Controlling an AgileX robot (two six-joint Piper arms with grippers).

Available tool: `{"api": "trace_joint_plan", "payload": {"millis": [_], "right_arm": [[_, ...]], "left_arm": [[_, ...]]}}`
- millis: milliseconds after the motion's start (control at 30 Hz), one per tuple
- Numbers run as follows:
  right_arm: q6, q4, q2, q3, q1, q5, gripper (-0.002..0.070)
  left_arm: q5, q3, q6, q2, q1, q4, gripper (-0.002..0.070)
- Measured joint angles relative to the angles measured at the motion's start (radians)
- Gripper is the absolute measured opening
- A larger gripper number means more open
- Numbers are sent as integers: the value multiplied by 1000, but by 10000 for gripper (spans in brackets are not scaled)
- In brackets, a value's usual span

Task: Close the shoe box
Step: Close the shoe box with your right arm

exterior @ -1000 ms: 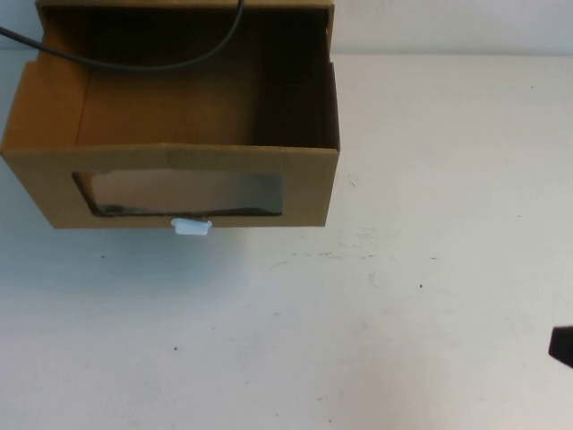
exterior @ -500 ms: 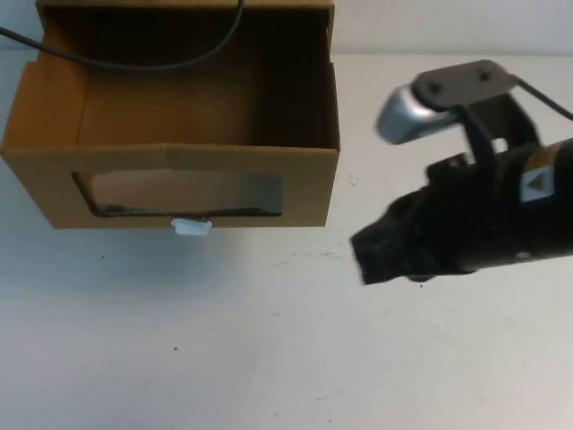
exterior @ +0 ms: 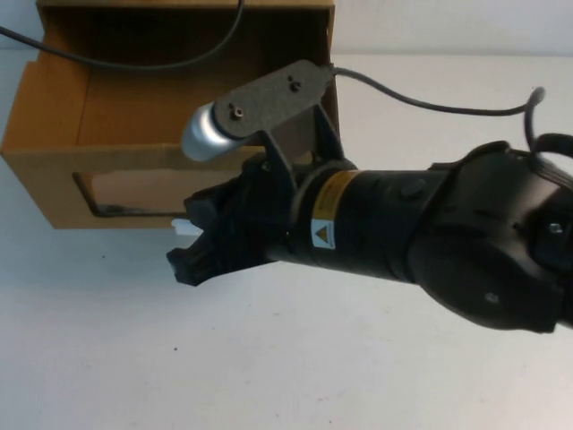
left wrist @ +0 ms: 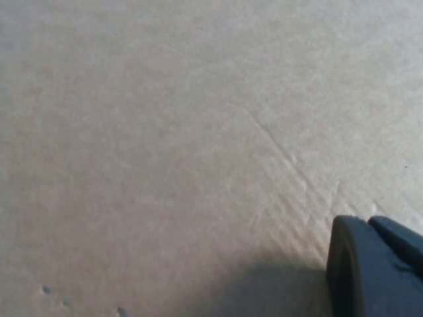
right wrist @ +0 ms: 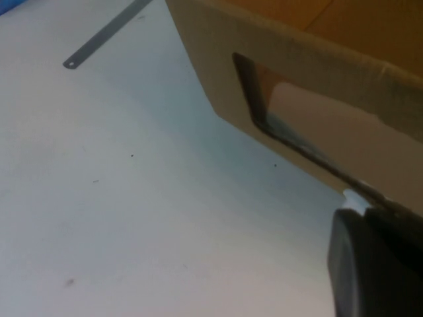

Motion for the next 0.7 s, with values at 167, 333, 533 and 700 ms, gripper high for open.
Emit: {"api": "trace_joint_plan", "payload": {"millis": [167,333,533,700], "right_arm": [[2,-8,74,-56,0,-6,-11],[3,-13,135,-132,-12,-8,-11],[4,-6,196,-186,-70,-8,-11],[4,-1,215,-218,-102,-20,-11]], "left_arm": [[0,0,0,0,0,0,-2],[0,-2,-2,0,0,0,-2],[2,-2,-2,0,0,0,-2],[2,-2,-2,2,0,0,-2]]}}
